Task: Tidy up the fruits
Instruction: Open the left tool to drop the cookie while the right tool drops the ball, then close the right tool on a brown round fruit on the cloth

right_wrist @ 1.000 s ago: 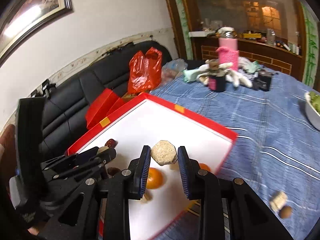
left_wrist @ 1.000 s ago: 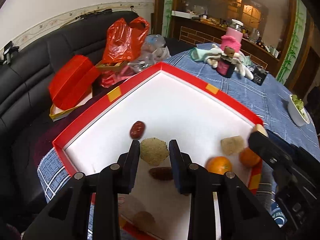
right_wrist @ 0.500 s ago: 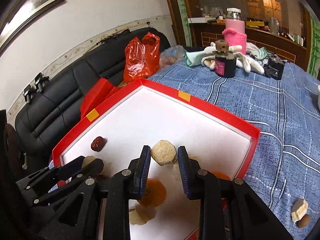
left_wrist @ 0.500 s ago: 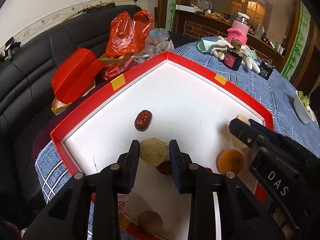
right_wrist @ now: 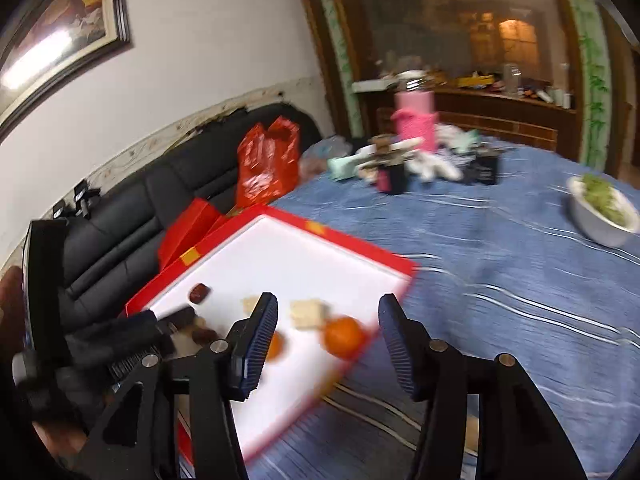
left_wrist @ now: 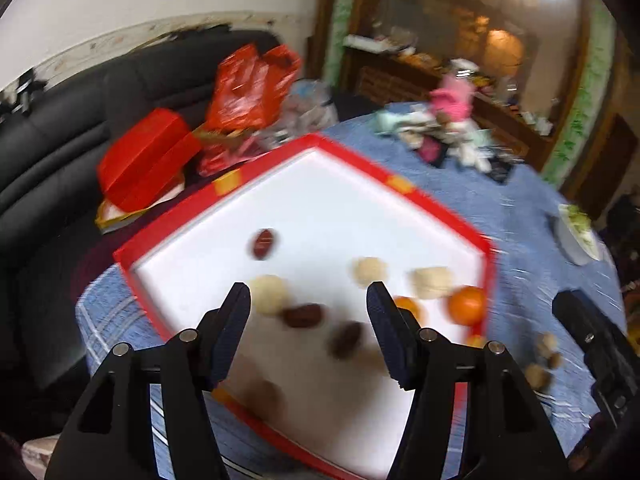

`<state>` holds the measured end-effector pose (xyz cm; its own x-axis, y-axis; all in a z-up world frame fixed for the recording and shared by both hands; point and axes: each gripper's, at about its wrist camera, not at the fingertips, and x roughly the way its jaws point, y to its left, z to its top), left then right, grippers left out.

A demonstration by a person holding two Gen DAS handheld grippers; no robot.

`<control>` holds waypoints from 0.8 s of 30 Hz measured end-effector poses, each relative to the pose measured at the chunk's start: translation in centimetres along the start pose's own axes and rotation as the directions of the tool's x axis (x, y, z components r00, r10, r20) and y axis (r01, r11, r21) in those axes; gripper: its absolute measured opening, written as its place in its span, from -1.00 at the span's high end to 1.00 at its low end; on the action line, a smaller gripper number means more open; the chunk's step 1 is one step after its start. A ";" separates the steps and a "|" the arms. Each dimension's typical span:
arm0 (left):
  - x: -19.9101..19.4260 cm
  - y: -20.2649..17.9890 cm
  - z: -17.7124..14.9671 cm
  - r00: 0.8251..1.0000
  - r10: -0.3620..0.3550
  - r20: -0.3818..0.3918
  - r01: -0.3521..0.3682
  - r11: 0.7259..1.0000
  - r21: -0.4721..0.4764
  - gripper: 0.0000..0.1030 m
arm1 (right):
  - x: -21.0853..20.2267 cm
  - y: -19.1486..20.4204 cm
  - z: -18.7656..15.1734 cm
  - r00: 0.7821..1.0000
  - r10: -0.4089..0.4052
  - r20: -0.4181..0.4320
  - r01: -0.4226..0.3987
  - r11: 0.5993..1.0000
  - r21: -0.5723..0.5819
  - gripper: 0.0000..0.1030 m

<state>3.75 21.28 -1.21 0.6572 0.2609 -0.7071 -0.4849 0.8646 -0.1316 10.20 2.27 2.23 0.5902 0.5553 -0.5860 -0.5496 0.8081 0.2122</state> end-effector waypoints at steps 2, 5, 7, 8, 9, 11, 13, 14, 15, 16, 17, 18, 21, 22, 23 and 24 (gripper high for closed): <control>-1.1 -2.0 -0.8 0.999 -0.044 0.021 0.043 0.998 0.047 -0.16 | -2.4 -2.8 -1.1 0.999 -0.049 0.013 0.049 0.999 0.022 -0.05; -2.0 -5.2 -2.2 0.992 -0.123 0.016 0.119 0.983 0.139 -0.16 | -4.4 -7.1 -3.0 0.993 -0.118 -0.021 0.119 0.991 0.062 -0.06; -2.2 -7.4 -3.3 0.988 -0.154 0.001 0.150 0.969 0.197 -0.16 | -4.7 -9.5 -4.2 0.985 -0.164 -0.063 0.169 0.982 0.084 -0.02; -2.2 -8.2 -3.7 0.986 -0.166 -0.010 0.164 0.961 0.221 -0.16 | -4.6 -11.0 -4.9 0.979 -0.182 -0.095 0.192 0.976 0.107 0.03; -2.2 -8.9 -4.2 0.985 -0.174 -0.022 0.174 0.955 0.240 -0.16 | -4.6 -11.8 -5.2 0.975 -0.193 -0.113 0.206 0.972 0.117 0.12; -2.1 -10.0 -4.9 0.982 -0.184 -0.045 0.189 0.943 0.273 -0.16 | -4.3 -12.7 -5.7 0.971 -0.201 -0.132 0.216 0.969 0.115 0.14; -2.1 -10.7 -5.4 0.980 -0.188 -0.058 0.197 0.936 0.291 -0.16 | -3.7 -12.7 -5.5 0.970 -0.194 -0.148 0.210 0.973 0.096 0.18; -2.2 -11.0 -5.5 0.980 -0.190 -0.063 0.200 0.933 0.299 -0.16 | -3.4 -12.6 -5.5 0.969 -0.192 -0.155 0.206 0.975 0.083 0.19; -2.1 -11.2 -5.5 0.979 -0.191 -0.066 0.202 0.931 0.305 -0.16 | -2.9 -12.4 -5.3 0.969 -0.189 -0.160 0.203 0.976 0.075 0.23; -2.0 -11.3 -5.5 0.979 -0.190 -0.069 0.202 0.929 0.311 -0.16 | -2.5 -12.2 -5.1 0.969 -0.185 -0.164 0.198 0.978 0.069 0.28; -1.9 -11.5 -5.5 0.979 -0.192 -0.073 0.205 0.927 0.314 -0.16 | -1.9 -11.8 -5.0 0.966 -0.188 -0.176 0.201 0.978 0.058 0.29; -2.0 -11.5 -5.7 0.978 -0.193 -0.078 0.208 0.925 0.318 -0.16 | -1.1 -11.7 -4.9 0.962 -0.190 -0.196 0.202 0.978 0.047 0.33; -1.9 -11.7 -5.8 0.977 -0.197 -0.083 0.213 0.921 0.326 -0.16 | 0.7 -11.7 -5.5 0.951 -0.184 -0.248 0.200 0.979 0.039 0.56; -1.8 -11.9 -5.7 0.977 -0.198 -0.080 0.214 0.920 0.328 -0.16 | 0.5 -11.5 -5.6 0.954 -0.185 -0.236 0.200 0.979 0.041 0.56; -1.7 -12.1 -5.7 0.976 -0.200 -0.084 0.217 0.919 0.330 -0.16 | 0.2 -11.6 -5.7 0.957 -0.179 -0.227 0.196 0.979 0.055 0.56; -1.5 -12.3 -5.8 0.975 -0.203 -0.089 0.221 0.916 0.334 -0.16 | -0.3 -11.8 -5.7 0.961 -0.176 -0.213 0.194 0.978 0.070 0.56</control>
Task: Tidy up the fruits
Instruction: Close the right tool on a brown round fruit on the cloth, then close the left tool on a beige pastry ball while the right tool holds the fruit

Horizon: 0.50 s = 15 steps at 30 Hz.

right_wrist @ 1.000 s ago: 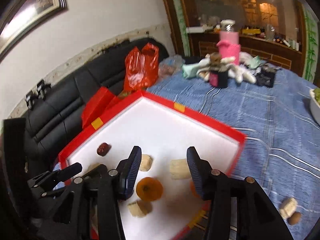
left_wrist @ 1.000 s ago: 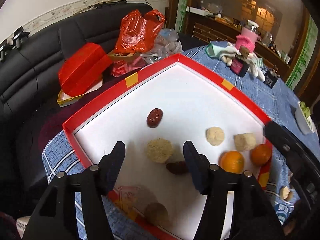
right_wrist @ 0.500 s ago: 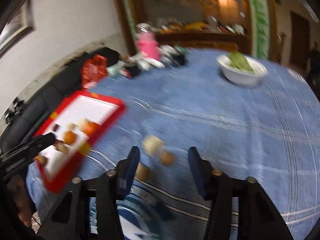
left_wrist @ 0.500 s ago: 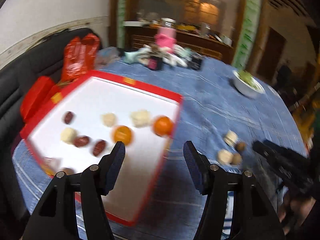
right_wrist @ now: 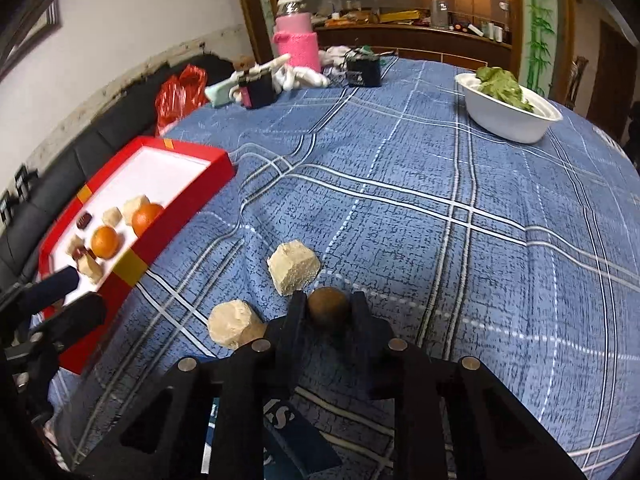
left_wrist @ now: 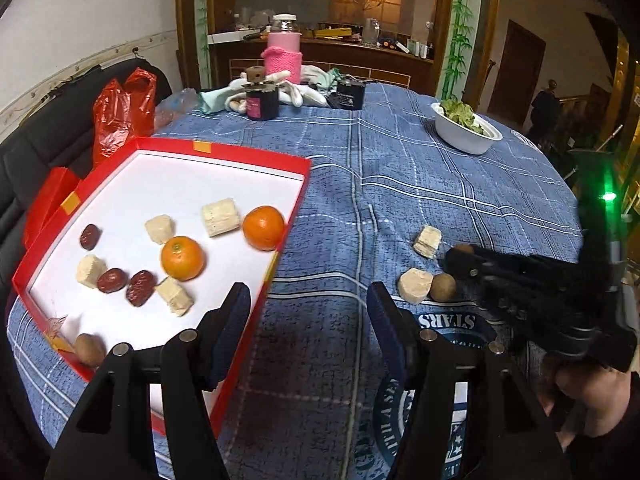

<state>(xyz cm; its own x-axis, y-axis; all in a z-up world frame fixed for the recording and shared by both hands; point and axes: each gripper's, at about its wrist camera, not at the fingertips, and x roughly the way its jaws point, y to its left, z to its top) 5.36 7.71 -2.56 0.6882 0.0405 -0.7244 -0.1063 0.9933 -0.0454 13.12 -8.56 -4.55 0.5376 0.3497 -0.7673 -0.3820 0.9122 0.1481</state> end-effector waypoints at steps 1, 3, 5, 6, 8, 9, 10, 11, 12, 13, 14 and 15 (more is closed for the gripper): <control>0.3 -0.4 0.1 1.000 -0.006 -0.003 0.006 1.000 0.009 -0.16 | -0.5 -0.3 -0.1 1.000 0.000 0.014 -0.001 1.000 0.010 0.56; 0.7 -1.4 0.2 1.000 -0.016 -0.004 0.016 0.999 0.035 -0.16 | -1.8 -1.0 -0.1 0.999 0.009 0.048 -0.011 0.999 0.035 0.56; 1.2 -2.7 0.4 0.999 -0.035 -0.011 0.036 0.997 0.069 -0.16 | -2.9 -1.8 -0.3 0.997 0.017 0.076 -0.021 0.998 0.057 0.56; 1.5 -3.4 0.4 0.999 -0.042 -0.016 0.044 0.995 0.086 -0.16 | -3.3 -2.2 -0.4 0.996 0.020 0.088 -0.026 0.997 0.068 0.56; 2.2 -4.7 0.5 0.996 -0.080 -0.044 0.085 0.990 0.113 -0.16 | -3.8 -3.1 -0.7 0.993 0.030 0.112 -0.041 0.995 0.096 0.56; 2.7 -4.9 0.5 0.995 -0.078 -0.062 0.085 0.989 0.122 -0.15 | -3.9 -3.4 -0.8 0.992 0.036 0.119 -0.049 0.993 0.108 0.56; 3.0 -5.3 0.3 0.994 -0.079 -0.077 0.089 0.987 0.134 -0.15 | -3.8 -3.6 -0.8 0.992 0.041 0.123 -0.055 0.992 0.117 0.56; 3.2 -5.6 0.1 0.992 -0.086 -0.089 0.099 0.984 0.150 -0.15 | -3.8 -3.8 -0.7 0.991 0.048 0.129 -0.064 0.990 0.123 0.56; 3.4 -5.9 -0.2 0.991 -0.086 -0.101 0.102 0.981 0.166 -0.15 | -3.9 -4.0 -0.7 0.990 0.052 0.133 -0.069 0.990 0.124 0.56; 3.7 -6.1 -0.4 0.991 -0.080 -0.111 0.099 0.979 0.178 -0.15 | -3.9 -4.1 -0.7 0.989 0.059 0.137 -0.076 0.989 0.127 0.56; 4.0 -6.3 -0.5 0.990 -0.081 -0.117 0.101 0.978 0.182 -0.15 | -3.9 -4.2 -0.7 0.988 0.064 0.137 -0.082 0.988 0.129 0.56; 4.2 -6.5 -0.4 0.989 -0.088 -0.122 0.109 0.977 0.183 -0.15 | -3.8 -4.3 -0.7 0.988 0.070 0.137 -0.088 0.987 0.131 0.56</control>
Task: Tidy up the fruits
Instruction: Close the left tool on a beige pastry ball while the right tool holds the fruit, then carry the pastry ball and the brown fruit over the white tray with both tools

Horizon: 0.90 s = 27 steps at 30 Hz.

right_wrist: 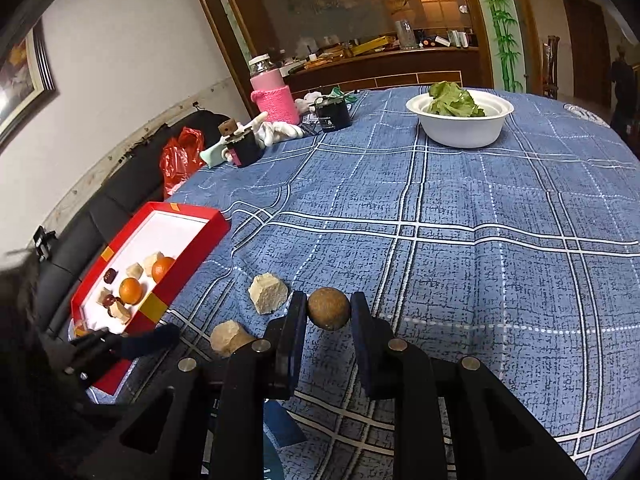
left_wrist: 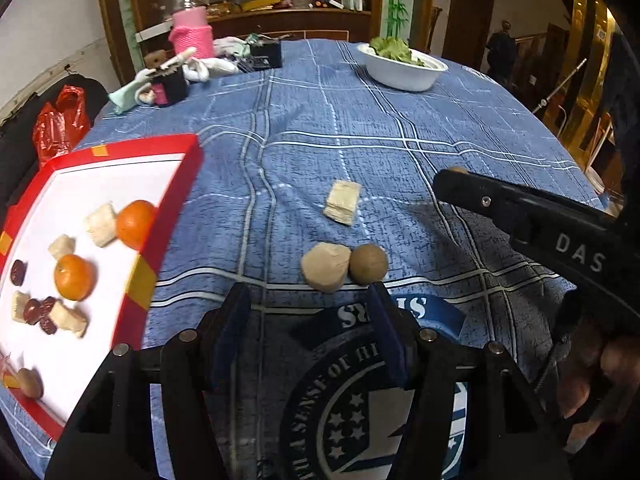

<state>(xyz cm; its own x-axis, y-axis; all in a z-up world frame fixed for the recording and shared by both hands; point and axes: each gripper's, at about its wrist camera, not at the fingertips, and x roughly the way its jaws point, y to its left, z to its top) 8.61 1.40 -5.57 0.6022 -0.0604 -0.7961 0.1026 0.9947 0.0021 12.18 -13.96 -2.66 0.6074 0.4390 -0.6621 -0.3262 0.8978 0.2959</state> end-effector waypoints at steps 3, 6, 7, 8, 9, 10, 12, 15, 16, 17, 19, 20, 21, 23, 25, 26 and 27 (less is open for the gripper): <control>0.6 -0.6 0.5 1.000 -0.005 -0.008 0.005 1.000 0.022 -0.12 | -0.4 0.1 0.0 1.000 0.015 0.011 -0.015 1.000 0.000 0.56; 1.2 -0.6 0.9 1.000 -0.010 -0.029 0.010 1.000 0.017 0.15 | -0.7 0.2 0.0 0.999 0.024 0.024 -0.024 1.000 0.000 0.56; 1.3 -0.4 1.1 0.999 -0.014 -0.029 0.014 1.000 0.010 0.19 | -0.7 0.1 0.0 0.999 0.025 0.025 -0.026 1.000 0.003 0.56; 1.5 -0.3 1.3 1.000 -0.013 -0.027 0.013 1.000 0.005 0.33 | -0.7 0.0 0.0 0.999 0.026 0.026 -0.026 1.000 0.004 0.56; 1.6 -0.3 1.4 1.000 -0.007 -0.025 0.007 1.000 0.005 0.46 | -0.7 0.0 0.0 0.999 0.027 0.025 -0.028 1.000 0.005 0.56; 1.6 -0.2 1.5 1.000 -0.007 -0.023 0.007 1.000 0.005 0.52 | -0.7 0.0 -0.1 0.999 0.028 0.024 -0.029 1.000 0.006 0.56; 1.6 -0.1 1.5 1.000 -0.016 -0.023 0.016 1.000 -0.003 0.56 | -0.7 0.1 -0.1 0.999 0.029 0.027 -0.029 1.000 0.003 0.56; 1.4 0.2 1.3 0.999 -0.031 -0.018 0.031 0.999 -0.015 0.56 | -0.8 0.2 -0.1 0.999 0.030 0.033 -0.030 1.000 0.001 0.56; 1.1 0.3 1.2 0.999 -0.031 -0.009 0.031 0.999 -0.022 0.56 | -0.8 0.1 -0.1 0.999 0.028 0.034 -0.029 1.000 0.001 0.56; 0.6 0.3 1.0 1.000 -0.028 0.004 0.028 0.999 -0.024 0.56 | -0.8 0.1 -0.1 0.999 0.027 0.034 -0.027 1.000 0.000 0.56; -0.2 0.2 0.6 0.999 -0.035 0.020 0.036 0.999 -0.027 0.56 | -0.7 0.2 -0.2 0.999 0.026 0.032 -0.026 1.000 -0.001 0.56; -0.6 0.2 0.3 0.999 -0.035 0.026 0.036 0.999 -0.034 0.56 | -0.7 0.2 -0.2 0.999 0.027 0.032 -0.027 1.000 -0.003 0.56; -0.8 0.2 0.1 0.999 -0.034 0.031 0.035 0.999 -0.039 0.56 | -0.7 0.3 -0.2 0.999 0.028 0.032 -0.028 1.000 -0.007 0.56; -1.2 0.3 -0.3 0.999 -0.030 0.037 0.032 0.998 -0.050 0.56 | -0.8 0.5 -0.2 0.999 0.031 0.033 -0.031 0.999 -0.016 0.56; -1.3 0.1 -0.8 0.999 -0.018 0.040 0.020 0.998 -0.055 0.56 | -0.8 0.7 -0.3 0.999 0.031 0.033 -0.030 0.999 -0.025 0.56; -1.2 0.0 -1.0 0.999 -0.005 0.042 0.008 0.998 -0.056 0.56 | -0.8 0.8 -0.3 0.999 0.030 0.036 -0.029 0.999 -0.029 0.56; -1.2 0.1 -1.0 0.999 0.000 0.039 0.002 0.998 -0.063 0.56 | -0.9 0.8 -0.3 0.999 0.028 0.041 -0.027 0.999 -0.031 0.56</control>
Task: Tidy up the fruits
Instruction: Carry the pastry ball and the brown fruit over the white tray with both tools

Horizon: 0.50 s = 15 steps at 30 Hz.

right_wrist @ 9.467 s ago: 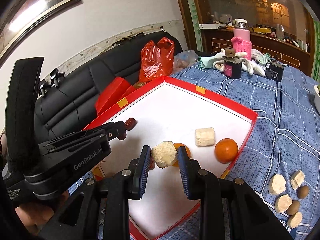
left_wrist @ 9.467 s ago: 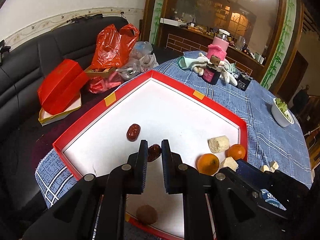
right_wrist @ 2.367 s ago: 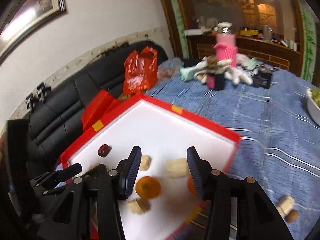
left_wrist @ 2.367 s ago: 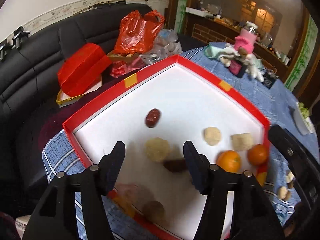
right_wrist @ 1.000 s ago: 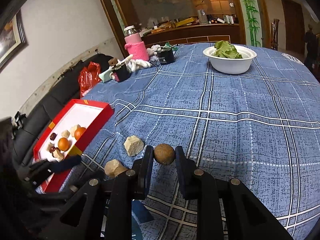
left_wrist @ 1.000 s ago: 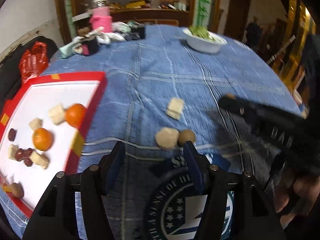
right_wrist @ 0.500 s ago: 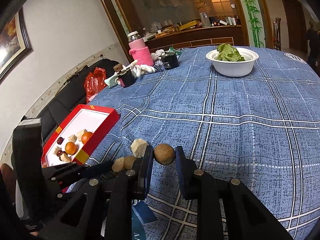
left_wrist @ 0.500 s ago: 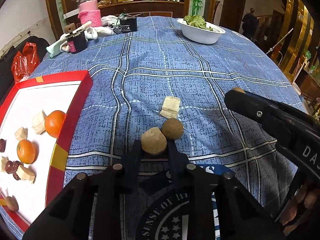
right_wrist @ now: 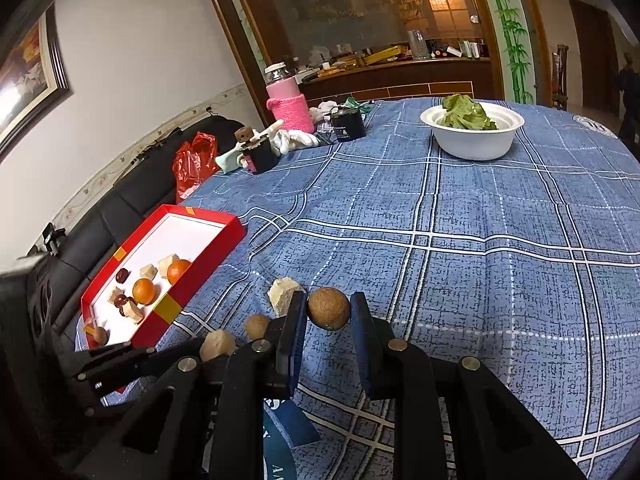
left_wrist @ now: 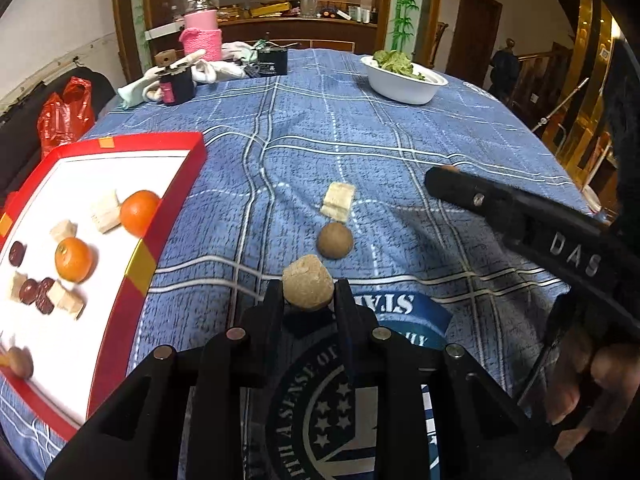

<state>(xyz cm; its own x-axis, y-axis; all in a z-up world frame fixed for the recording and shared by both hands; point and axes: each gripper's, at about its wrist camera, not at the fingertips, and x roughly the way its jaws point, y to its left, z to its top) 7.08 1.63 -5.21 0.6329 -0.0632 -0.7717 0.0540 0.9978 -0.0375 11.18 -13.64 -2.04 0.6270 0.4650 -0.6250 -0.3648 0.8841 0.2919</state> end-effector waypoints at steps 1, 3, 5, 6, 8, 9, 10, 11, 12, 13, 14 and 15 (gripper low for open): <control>-0.2 0.2 0.0 1.000 0.004 0.009 -0.004 1.000 -0.019 0.56 | -0.1 0.0 0.0 1.000 -0.004 0.004 0.004 1.000 -0.002 0.56; -0.4 0.4 0.0 1.000 0.013 0.018 -0.013 1.000 -0.026 0.56 | -0.1 0.0 0.0 1.000 -0.021 0.012 0.021 1.000 -0.007 0.56; -0.5 0.5 0.0 0.999 0.028 0.028 -0.027 0.999 -0.034 0.56 | 0.0 0.0 0.0 0.999 -0.034 0.008 0.034 0.999 -0.006 0.56; -0.6 0.5 -0.1 0.999 0.031 0.034 -0.030 0.999 -0.034 0.56 | 0.0 0.0 0.1 0.999 -0.042 0.006 0.042 0.999 -0.006 0.56; -0.8 0.4 -0.1 0.998 0.038 0.045 -0.036 0.999 -0.031 0.56 | -0.3 0.3 0.1 0.999 -0.045 0.009 0.045 0.999 -0.006 0.56; -0.9 0.4 -0.1 0.998 0.039 0.050 -0.038 0.999 -0.031 0.56 | -0.5 0.5 0.1 0.999 -0.048 0.013 0.049 0.999 -0.010 0.56; -0.9 0.5 -0.1 0.998 0.041 0.054 -0.039 0.999 -0.032 0.56 | -0.8 0.7 0.1 0.999 -0.051 0.017 0.051 0.999 -0.011 0.56; -0.9 0.5 -0.1 0.998 0.041 0.056 -0.040 0.999 -0.033 0.56 | -1.1 0.9 -0.1 0.999 -0.050 0.020 0.050 0.999 -0.006 0.56; -0.9 0.6 -0.1 0.998 0.040 0.056 -0.039 0.999 -0.034 0.56 | -1.3 1.0 -0.3 0.998 -0.051 0.021 0.052 0.999 -0.004 0.56; -0.9 0.6 -0.1 0.998 0.041 0.056 -0.039 0.999 -0.036 0.56 | -1.5 1.2 -0.5 0.998 -0.053 0.019 0.053 0.999 -0.004 0.56; -0.9 0.7 -0.1 0.998 0.042 0.056 -0.040 0.998 -0.039 0.56 | -1.6 1.3 -0.7 0.998 -0.053 0.013 0.053 0.999 -0.003 0.56; -0.9 0.7 -0.1 0.998 0.041 0.057 -0.038 0.998 -0.042 0.56 | -1.7 1.5 -1.1 0.998 -0.056 0.009 0.056 0.998 -0.004 0.56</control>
<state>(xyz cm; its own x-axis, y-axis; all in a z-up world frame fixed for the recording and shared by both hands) 6.46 2.40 -4.61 0.6772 -0.0236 -0.7354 -0.0029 0.9994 -0.0348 8.86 -13.16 -1.34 0.6528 0.4149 -0.6338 -0.3314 0.9088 0.2536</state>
